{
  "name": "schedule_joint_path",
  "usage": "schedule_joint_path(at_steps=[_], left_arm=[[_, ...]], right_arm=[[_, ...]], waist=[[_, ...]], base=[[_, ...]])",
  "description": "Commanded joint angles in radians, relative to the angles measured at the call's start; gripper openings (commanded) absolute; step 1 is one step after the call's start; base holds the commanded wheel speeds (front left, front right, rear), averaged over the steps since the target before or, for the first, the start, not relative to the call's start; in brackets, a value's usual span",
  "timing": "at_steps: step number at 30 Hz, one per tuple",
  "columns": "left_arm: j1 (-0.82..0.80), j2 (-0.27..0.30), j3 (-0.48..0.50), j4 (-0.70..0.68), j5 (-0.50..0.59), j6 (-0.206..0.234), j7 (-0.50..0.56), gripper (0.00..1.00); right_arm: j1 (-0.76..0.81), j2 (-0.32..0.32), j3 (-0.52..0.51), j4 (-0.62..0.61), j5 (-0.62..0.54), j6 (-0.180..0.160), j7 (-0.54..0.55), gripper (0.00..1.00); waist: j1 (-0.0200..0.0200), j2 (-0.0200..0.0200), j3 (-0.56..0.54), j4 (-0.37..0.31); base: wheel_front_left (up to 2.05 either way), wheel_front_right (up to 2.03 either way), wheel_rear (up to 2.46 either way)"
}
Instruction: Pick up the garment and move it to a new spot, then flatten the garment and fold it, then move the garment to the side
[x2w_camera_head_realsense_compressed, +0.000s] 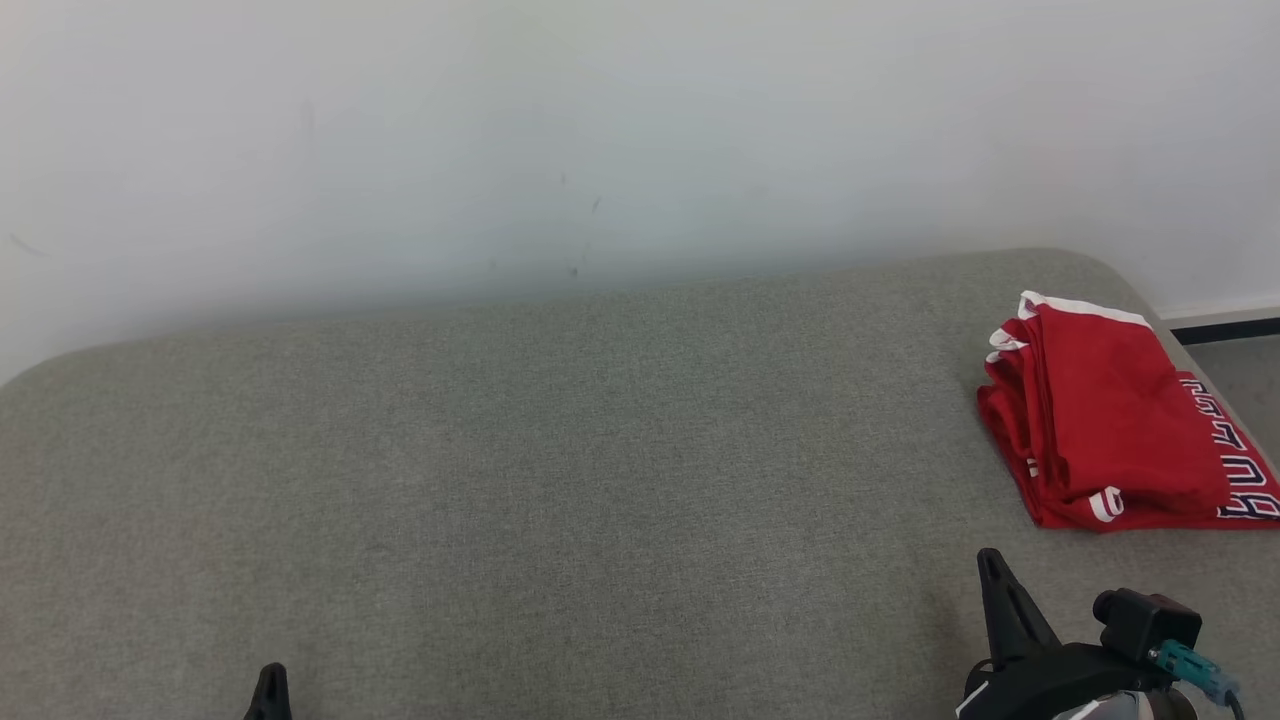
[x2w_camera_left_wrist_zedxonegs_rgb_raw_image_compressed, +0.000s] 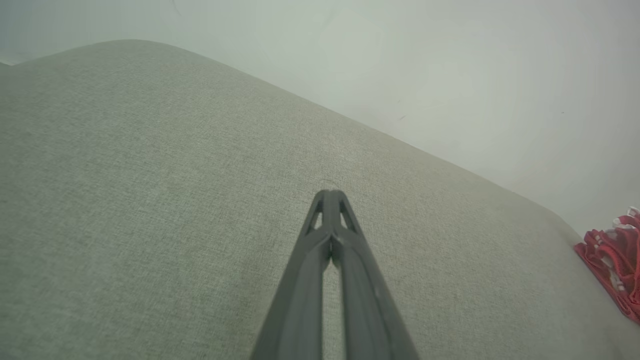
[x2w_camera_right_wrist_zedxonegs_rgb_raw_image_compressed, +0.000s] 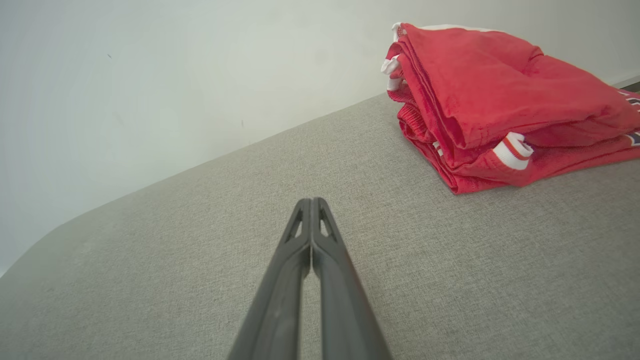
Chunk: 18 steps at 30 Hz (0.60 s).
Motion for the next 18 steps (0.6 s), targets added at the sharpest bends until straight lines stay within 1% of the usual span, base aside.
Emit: schedule_joint_path(at_steps=[1, 18], left_arm=[[-0.033, 0.006, 0.0, -0.017, -0.042, 0.0, 0.009, 0.0], [-0.07, 0.009, -0.006, -0.021, -0.309, 0.0, 0.079, 0.0]], right_arm=[[-0.017, 0.0, -0.01, -0.025, 0.042, 0.0, 0.006, 0.0], [-0.007, 0.013, -0.047, -0.073, 0.305, 0.0, 0.063, 0.0]], waist=[[0.0, 0.0, 0.001, 0.001], [0.0, 0.0, 0.011, 0.013]], base=[[0.0, 0.0, 0.0], [0.0, 0.0, 0.0]])
